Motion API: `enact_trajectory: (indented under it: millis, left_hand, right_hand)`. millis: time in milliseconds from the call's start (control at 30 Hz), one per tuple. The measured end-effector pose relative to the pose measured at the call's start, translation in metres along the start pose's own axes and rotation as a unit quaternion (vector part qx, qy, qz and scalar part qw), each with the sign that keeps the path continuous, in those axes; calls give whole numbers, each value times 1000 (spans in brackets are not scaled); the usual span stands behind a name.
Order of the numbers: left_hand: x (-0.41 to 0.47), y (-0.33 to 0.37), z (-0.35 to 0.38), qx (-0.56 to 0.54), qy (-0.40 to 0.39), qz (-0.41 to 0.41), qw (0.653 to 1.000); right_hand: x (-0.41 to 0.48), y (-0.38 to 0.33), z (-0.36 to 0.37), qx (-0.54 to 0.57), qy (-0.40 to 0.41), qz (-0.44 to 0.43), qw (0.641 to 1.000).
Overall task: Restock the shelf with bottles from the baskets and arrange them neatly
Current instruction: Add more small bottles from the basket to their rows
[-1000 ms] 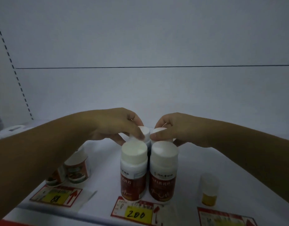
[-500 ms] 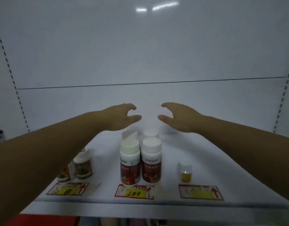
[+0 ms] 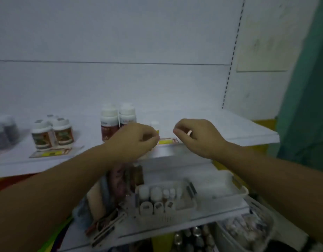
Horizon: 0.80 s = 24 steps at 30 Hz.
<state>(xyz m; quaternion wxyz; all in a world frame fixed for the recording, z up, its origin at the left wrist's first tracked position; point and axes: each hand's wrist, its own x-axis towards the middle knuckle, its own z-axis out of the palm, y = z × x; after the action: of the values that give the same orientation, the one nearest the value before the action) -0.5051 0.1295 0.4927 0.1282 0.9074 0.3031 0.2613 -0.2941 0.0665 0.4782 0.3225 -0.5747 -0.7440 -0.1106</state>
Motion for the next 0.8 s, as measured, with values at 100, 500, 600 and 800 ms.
enact_trajectory:
  millis: [100, 500, 600, 800]
  left_hand:
    - [-35, -7, 56, -23, -76, -35, 996]
    - [-60, -75, 207, -104, -83, -269, 954]
    - [-52, -87, 245, -76, -99, -292, 948]
    - [-35, -116, 307, 56, -144, -391, 907]
  right_hand:
    - [-62, 1, 9, -37, -98, -24, 994]
    - [-148, 120, 120, 108, -279, 157, 941]
    - [-155, 143, 162, 139, -285, 189, 929]
    - [-158, 158, 249, 170, -298, 245, 907]
